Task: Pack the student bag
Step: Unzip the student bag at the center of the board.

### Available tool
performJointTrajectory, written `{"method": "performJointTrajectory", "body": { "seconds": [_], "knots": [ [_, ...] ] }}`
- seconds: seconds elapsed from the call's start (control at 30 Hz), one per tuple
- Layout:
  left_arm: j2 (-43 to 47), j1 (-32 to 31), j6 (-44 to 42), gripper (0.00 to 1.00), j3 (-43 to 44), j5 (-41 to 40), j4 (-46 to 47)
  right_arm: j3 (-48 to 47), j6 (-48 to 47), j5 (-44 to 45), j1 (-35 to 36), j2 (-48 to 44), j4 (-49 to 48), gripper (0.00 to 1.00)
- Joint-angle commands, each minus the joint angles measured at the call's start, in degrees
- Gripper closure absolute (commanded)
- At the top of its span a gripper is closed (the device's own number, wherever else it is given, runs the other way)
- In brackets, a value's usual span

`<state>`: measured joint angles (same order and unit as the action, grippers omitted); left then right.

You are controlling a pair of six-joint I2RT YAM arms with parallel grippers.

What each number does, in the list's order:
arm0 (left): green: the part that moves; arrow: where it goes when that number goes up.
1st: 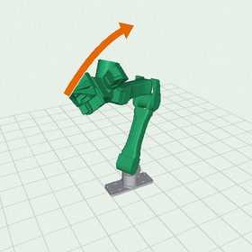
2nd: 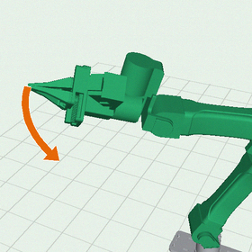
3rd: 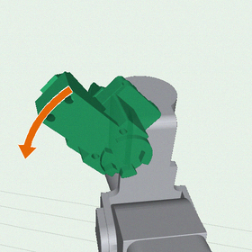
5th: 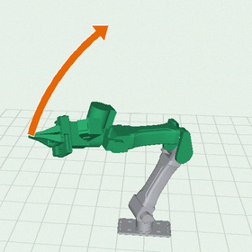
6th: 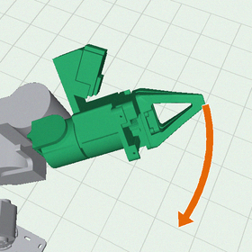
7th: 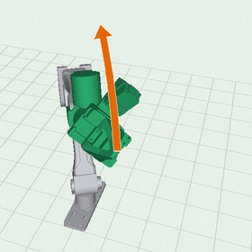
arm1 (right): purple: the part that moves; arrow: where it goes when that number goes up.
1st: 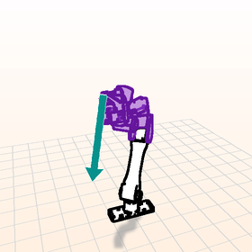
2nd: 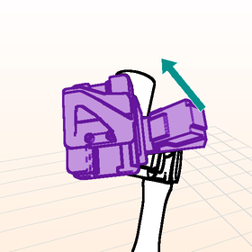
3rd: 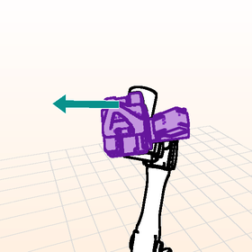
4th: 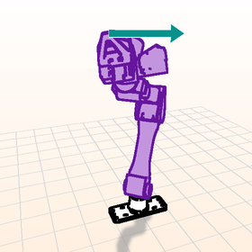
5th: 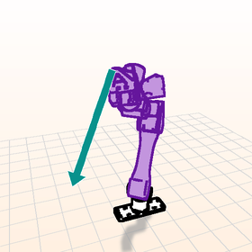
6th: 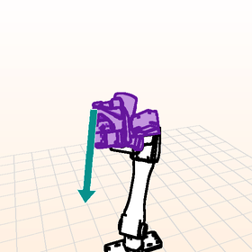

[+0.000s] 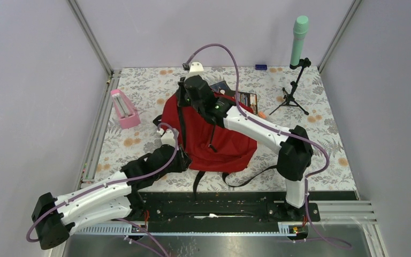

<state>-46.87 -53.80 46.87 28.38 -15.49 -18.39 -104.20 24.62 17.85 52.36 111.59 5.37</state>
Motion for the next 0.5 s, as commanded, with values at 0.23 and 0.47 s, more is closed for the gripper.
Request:
{"method": "performJointTrajectory", "body": {
  "seconds": [0.23, 0.47],
  "knots": [
    [3.05, -0.42, -8.79, 0.09, 16.63, -3.25, -16.07, 16.61, -3.11, -1.55, -1.01, -9.92, -16.65, 0.71],
    [0.91, 10.09, -21.66, 0.01, 26.34, -4.28, -20.93, 19.36, -3.58, -5.66, -1.33, -8.69, -16.46, 0.25]
  ]
}}
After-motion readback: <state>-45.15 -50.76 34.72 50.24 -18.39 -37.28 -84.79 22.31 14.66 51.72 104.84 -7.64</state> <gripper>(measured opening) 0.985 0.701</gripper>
